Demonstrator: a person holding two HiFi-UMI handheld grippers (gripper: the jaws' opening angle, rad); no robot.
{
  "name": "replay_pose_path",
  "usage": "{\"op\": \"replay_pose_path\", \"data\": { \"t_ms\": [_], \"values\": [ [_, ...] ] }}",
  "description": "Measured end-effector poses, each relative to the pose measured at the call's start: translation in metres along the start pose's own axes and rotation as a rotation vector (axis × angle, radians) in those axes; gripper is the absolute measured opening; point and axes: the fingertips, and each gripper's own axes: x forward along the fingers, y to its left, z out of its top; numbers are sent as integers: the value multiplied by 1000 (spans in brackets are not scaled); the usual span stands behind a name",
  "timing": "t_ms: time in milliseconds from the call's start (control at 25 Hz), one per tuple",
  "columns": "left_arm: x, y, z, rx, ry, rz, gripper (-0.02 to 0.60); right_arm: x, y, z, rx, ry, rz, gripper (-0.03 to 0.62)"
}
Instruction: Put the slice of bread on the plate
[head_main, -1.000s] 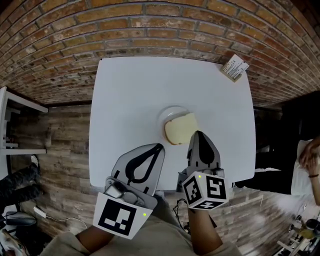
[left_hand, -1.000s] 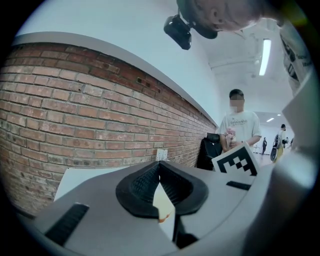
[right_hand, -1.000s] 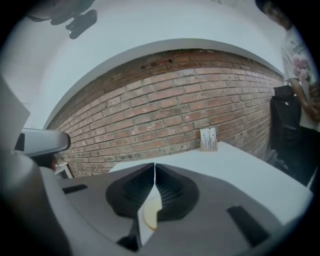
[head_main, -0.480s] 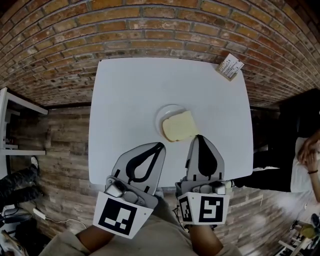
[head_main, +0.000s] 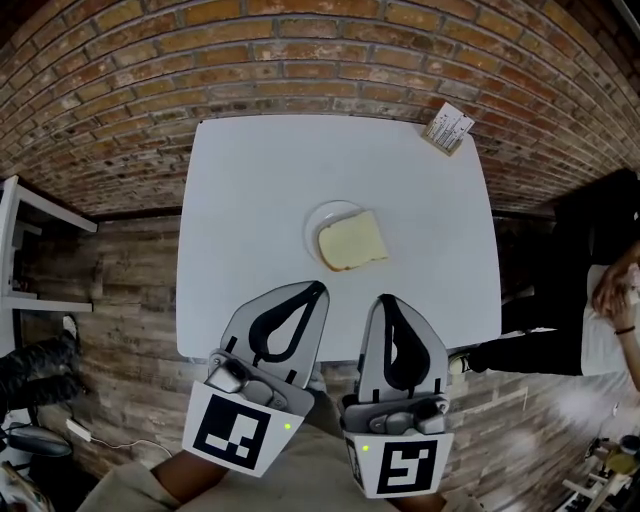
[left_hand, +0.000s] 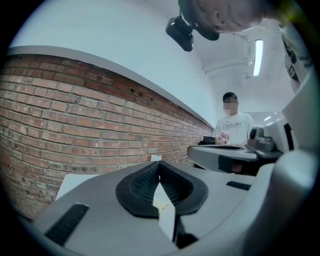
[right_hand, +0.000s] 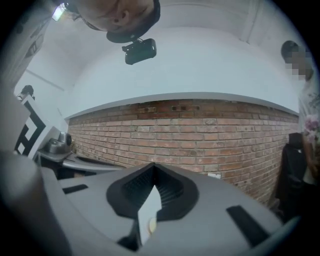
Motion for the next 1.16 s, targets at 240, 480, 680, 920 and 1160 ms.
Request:
{"op": "replay_pose_path", "data": {
  "t_ms": [240,480,680,920,1160],
  "values": [
    [-11,-19,3,8,-9,1,9,-24,10,-6,7,25,40,8],
    [-21,-27,3,4,-10,19,9,-32,11,-5,15,15,60,8],
    [-25,-30,4,11,-7,18,9,-33,11,-3,15,21,69,8],
    [-25,-35,6,12,-9,19,9,-35,11,0,12,14,82,8],
    [-29,-35,7,24,-12,25,9,-37,14,-2,17,34,102,8]
  ]
}}
